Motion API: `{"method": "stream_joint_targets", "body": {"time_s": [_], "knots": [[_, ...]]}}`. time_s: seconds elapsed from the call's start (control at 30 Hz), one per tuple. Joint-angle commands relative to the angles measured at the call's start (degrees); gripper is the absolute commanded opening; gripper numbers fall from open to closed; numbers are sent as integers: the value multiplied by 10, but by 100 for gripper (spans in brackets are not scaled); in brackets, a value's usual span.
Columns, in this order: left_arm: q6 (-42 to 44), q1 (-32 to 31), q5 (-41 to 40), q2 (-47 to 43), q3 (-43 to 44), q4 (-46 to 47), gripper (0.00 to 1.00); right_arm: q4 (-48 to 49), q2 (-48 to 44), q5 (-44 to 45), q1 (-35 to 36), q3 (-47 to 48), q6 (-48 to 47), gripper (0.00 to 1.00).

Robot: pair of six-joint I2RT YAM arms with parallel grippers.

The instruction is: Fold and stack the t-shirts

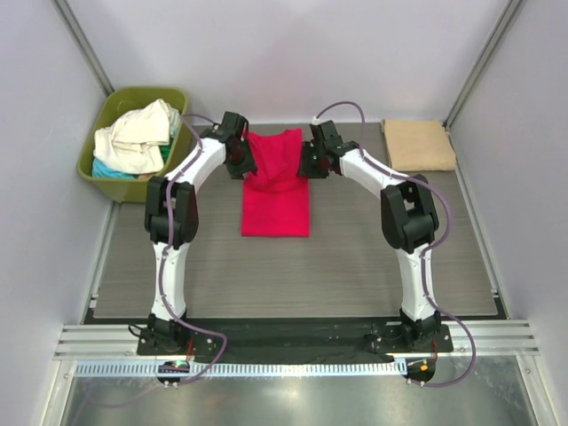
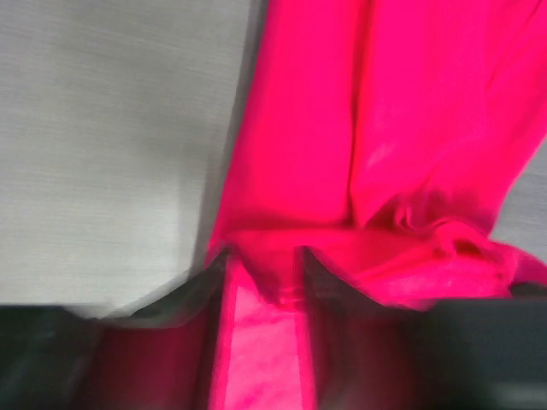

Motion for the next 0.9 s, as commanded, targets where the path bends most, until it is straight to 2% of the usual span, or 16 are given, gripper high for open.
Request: {"method": "stream_joint_targets", "body": {"time_s": [0.0, 0.03, 0.07, 0.13, 0.2, 0.3, 0.33, 0.4, 0.53, 0.6, 0.7, 0.87], "knots": [[12, 29, 47, 60, 98, -43, 47, -17, 39, -29, -22, 100, -19, 46], [12, 32, 48, 75, 162, -83, 50, -34, 59, -37, -27, 123, -21, 68], [12, 34, 51, 84, 192, -100, 52, -50, 65, -28, -36, 171, -21, 73], [19, 35, 52, 87, 247, -130, 59, -87, 65, -14, -42, 207, -23, 77], [20, 35, 49, 42, 235, -119, 64, -87, 38, -1, -46, 192, -29, 77], [13, 36, 44, -32, 119, -79, 66, -77, -20, 1, -46, 110, -29, 78], [6, 36, 50, -84, 43, -49, 66, -62, -35, 0, -45, 82, -23, 78], [-1, 35, 54, -128, -63, -12, 66, -37, -89, -20, -45, -19, -16, 78], [-17, 28, 60, -241, -222, 43, 66, 46, -170, -67, -39, -204, 6, 79], [-18, 17, 52, -275, -302, 71, 66, 66, -204, -86, -36, -252, 15, 79], [-31, 2, 41, -326, -392, 101, 65, 116, -241, -135, -26, -330, 40, 79], [-42, -13, 39, -390, -482, 125, 65, 151, -278, -152, 3, -431, 64, 79]]}}
